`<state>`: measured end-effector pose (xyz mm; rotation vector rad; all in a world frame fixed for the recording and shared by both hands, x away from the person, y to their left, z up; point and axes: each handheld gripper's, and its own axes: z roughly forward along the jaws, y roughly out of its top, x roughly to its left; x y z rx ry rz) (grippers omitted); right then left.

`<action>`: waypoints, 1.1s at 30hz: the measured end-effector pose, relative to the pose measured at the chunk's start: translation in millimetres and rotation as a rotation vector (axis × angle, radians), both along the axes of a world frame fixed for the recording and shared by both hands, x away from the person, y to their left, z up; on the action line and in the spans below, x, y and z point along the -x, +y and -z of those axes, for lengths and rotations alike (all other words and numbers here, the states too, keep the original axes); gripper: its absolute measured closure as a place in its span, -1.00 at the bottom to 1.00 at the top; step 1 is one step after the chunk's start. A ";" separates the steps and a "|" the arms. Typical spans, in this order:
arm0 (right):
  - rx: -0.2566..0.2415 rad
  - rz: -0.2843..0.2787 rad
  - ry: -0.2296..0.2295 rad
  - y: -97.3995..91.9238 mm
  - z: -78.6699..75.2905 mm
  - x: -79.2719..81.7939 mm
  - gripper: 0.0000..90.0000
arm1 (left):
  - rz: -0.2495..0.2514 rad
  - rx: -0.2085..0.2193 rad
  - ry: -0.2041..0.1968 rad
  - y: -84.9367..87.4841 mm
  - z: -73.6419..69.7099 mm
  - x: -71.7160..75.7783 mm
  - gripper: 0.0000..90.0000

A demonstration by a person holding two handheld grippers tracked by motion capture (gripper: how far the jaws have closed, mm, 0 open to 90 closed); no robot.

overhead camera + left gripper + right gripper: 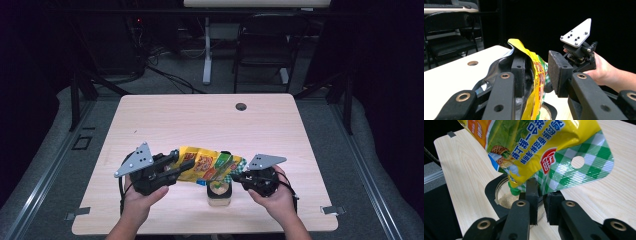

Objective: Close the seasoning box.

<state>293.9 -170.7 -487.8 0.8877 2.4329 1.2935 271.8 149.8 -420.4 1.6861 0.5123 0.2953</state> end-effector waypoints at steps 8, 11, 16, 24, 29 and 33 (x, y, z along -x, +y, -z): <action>0.005 -0.022 0.043 1.8 6.7 -2.7 0.82 | 0.009 0.007 0.000 -0.9 2.6 0.8 0.52; 0.010 -0.029 0.046 1.1 6.3 -2.8 0.83 | 0.010 0.009 -0.001 -0.3 2.8 1.3 0.52; 0.008 -0.032 0.049 1.2 6.5 -2.8 0.84 | 0.011 0.006 -0.002 -0.5 2.4 1.6 0.52; 0.009 -0.033 0.052 0.9 6.9 -2.8 0.84 | 0.013 0.009 -0.004 -0.9 2.7 2.2 0.52; 0.008 -0.034 0.053 0.8 7.0 -2.8 0.84 | 0.013 0.009 -0.003 -0.7 2.7 2.2 0.52; 0.009 -0.035 0.054 1.1 6.8 -2.6 0.84 | 0.015 0.011 -0.004 -1.1 2.6 2.4 0.52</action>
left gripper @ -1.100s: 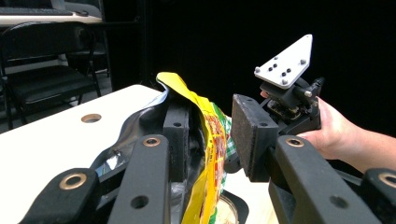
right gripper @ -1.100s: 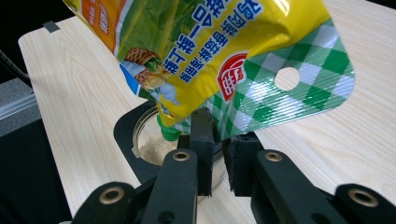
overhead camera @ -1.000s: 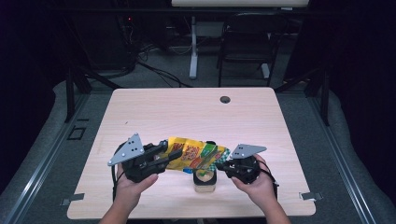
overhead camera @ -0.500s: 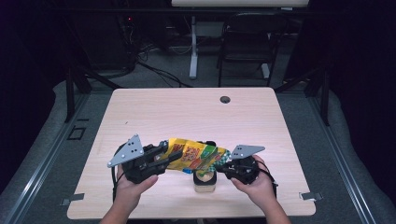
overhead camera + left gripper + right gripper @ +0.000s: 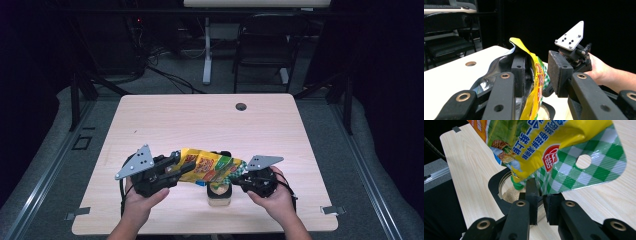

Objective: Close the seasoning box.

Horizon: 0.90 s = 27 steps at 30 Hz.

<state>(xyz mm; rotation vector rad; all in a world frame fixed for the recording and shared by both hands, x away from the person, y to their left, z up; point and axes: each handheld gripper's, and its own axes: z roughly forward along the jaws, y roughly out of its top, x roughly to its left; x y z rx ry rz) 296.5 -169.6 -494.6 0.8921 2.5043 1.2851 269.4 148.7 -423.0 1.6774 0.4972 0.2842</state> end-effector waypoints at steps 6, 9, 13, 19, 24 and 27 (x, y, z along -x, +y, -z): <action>-0.002 -0.004 -0.003 0.8 -0.1 0.3 0.84 | -0.003 -0.001 0.002 0.6 -0.2 -0.3 0.52; -0.001 -0.003 -0.003 0.8 -0.1 0.3 0.84 | -0.004 -0.002 0.002 0.5 -0.2 -0.1 0.52; -0.002 -0.004 -0.003 0.8 -0.2 0.4 0.84 | -0.003 0.000 0.003 0.6 -0.2 -0.6 0.52; -0.003 -0.006 -0.002 0.8 -0.4 0.4 0.84 | -0.003 -0.002 0.003 1.0 -0.4 -1.1 0.52; -0.005 -0.005 -0.003 0.8 -0.5 0.6 0.84 | -0.003 -0.003 0.003 0.8 -0.4 -0.9 0.52; -0.001 -0.001 -0.003 -0.5 -1.1 0.4 0.84 | -0.002 -0.007 0.005 0.1 -0.2 -0.8 0.52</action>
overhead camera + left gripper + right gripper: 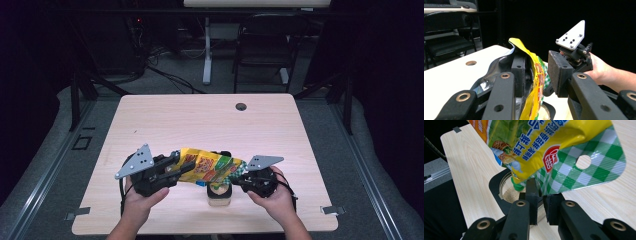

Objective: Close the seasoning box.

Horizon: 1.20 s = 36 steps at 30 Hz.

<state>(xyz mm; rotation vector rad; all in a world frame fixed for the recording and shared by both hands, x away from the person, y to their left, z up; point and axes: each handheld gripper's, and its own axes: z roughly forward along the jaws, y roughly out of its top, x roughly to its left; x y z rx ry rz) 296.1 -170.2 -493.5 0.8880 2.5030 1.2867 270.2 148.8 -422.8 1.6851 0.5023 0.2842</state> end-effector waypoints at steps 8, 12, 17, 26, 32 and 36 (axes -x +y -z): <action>-0.011 0.017 -0.008 -4.3 -2.2 -0.1 0.84 | -0.002 0.002 0.004 -0.9 1.8 -0.4 0.52; -0.017 0.020 -0.014 -5.4 -3.4 0.2 0.84 | -0.001 -0.004 0.005 -0.4 1.0 -0.1 0.52; -0.013 0.018 -0.018 -4.6 -4.5 1.0 0.84 | -0.005 -0.005 0.007 1.8 2.0 0.0 0.52; -0.017 0.013 -0.021 -3.1 -5.4 1.7 0.83 | -0.018 -0.003 0.013 8.1 7.3 -0.3 0.52; -0.031 0.011 -0.023 -2.2 -4.9 1.9 0.82 | -0.025 -0.006 0.013 11.1 9.0 0.2 0.51; -0.041 0.009 -0.026 -1.9 -5.1 2.2 0.81 | -0.027 -0.001 0.016 13.2 10.4 0.1 0.51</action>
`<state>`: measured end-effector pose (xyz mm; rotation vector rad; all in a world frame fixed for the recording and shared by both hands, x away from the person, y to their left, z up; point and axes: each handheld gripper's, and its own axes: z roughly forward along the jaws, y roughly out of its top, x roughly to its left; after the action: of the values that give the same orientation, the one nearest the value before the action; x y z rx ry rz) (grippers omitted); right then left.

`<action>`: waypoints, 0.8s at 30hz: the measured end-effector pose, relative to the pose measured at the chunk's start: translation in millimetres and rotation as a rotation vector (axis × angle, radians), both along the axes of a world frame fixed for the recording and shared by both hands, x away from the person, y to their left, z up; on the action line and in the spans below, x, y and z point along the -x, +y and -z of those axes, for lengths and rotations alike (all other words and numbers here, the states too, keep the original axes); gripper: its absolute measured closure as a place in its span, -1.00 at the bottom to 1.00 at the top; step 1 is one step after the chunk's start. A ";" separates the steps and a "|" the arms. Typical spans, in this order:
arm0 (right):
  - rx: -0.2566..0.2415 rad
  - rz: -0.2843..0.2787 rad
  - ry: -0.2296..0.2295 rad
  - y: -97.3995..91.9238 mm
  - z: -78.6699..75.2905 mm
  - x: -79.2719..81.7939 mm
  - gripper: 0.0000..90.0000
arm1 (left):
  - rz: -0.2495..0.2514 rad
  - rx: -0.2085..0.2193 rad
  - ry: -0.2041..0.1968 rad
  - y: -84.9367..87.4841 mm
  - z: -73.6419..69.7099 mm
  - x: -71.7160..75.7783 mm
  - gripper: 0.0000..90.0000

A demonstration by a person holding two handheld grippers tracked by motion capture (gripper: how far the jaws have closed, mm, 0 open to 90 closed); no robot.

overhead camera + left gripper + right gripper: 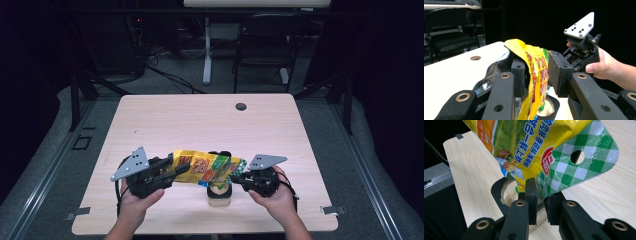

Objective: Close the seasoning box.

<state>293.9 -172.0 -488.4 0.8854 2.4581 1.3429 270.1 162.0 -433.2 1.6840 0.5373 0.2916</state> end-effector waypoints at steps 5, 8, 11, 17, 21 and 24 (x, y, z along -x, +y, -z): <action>-0.022 -0.003 0.000 -0.1 0.3 0.1 0.80 | 0.000 0.001 0.001 2.9 1.7 -0.2 0.51; -0.031 -0.006 -0.002 0.2 1.0 0.1 0.81 | -0.008 0.000 0.005 5.1 3.6 0.1 0.51; -0.033 -0.008 -0.003 0.5 1.2 0.1 0.81 | -0.008 0.000 0.006 7.7 5.4 0.0 0.52; -0.057 -0.011 -0.006 1.7 1.2 0.3 0.81 | -0.009 -0.004 0.009 12.3 7.6 0.1 0.52; -0.055 -0.017 -0.008 2.2 0.6 0.8 0.81 | -0.016 -0.003 0.015 14.5 9.6 0.3 0.51; -0.057 -0.021 -0.007 2.8 0.9 1.0 0.81 | -0.020 -0.002 0.018 15.8 11.1 0.2 0.51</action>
<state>293.0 -169.2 -489.4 0.8675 2.4419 1.4271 270.0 177.8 -444.3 1.6850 0.5674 0.2912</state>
